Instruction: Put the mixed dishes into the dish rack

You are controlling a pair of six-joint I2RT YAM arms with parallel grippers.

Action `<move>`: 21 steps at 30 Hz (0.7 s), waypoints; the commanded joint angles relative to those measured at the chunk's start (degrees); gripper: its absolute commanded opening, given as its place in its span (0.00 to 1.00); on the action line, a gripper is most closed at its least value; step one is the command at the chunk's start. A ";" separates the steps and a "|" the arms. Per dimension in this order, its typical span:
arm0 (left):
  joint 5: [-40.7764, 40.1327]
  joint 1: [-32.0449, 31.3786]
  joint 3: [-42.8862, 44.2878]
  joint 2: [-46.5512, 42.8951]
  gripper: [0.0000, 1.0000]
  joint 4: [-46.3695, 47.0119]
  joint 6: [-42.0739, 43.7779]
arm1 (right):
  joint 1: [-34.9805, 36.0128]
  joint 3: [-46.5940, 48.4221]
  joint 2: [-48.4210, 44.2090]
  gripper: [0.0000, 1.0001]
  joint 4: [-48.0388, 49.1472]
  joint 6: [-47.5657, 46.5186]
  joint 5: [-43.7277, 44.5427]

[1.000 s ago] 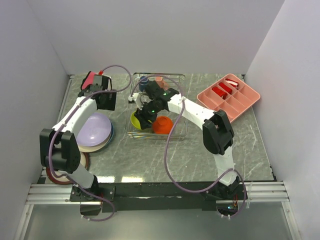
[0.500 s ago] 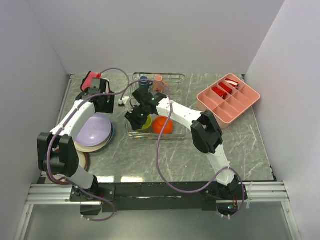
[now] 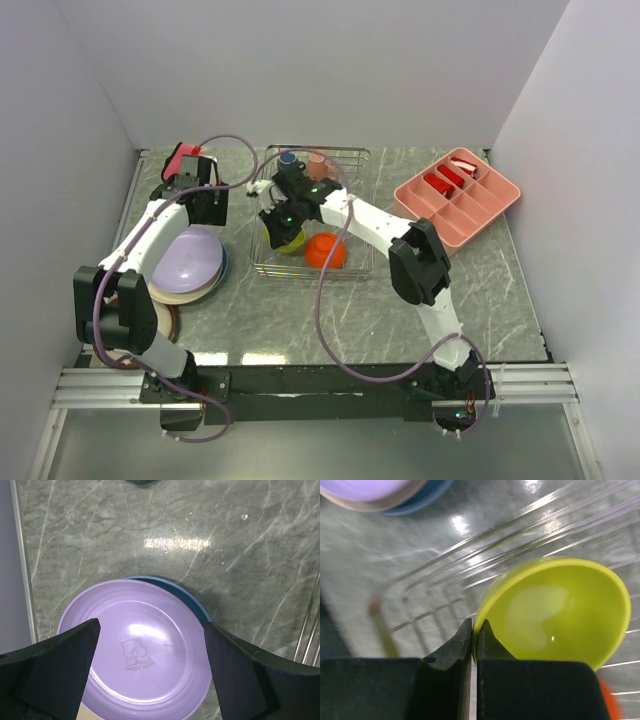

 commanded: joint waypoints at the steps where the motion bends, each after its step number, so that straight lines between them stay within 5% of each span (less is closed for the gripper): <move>1: 2.07 0.21 3.86 1.70 0.91 0.33 -1.65 | -7.18 -5.62 -8.48 0.00 9.00 17.49 -14.73; 2: 2.33 0.21 4.30 2.06 0.91 0.07 -1.74 | -8.07 -10.77 -9.27 0.00 12.51 21.27 -20.34; 5: 3.21 0.21 6.06 3.02 0.90 -1.08 -1.83 | -11.59 -31.98 -16.11 0.00 45.65 42.51 -25.83; 6: 3.39 0.21 6.15 2.94 0.90 -0.99 -1.22 | -12.03 -36.01 -18.74 0.00 64.39 51.71 -25.50; 7: 3.48 0.21 6.15 2.94 0.90 -0.64 -0.86 | -12.56 -38.23 -18.86 0.00 69.97 54.59 -25.75; 13: 2.69 0.21 7.81 4.87 0.90 -1.43 -0.16 | -13.27 -39.48 -9.73 0.00 95.84 81.05 -27.87; 21: 2.08 0.03 7.38 6.01 0.89 -2.48 -0.33 | -13.26 -35.26 -4.98 0.00 103.59 88.97 -24.35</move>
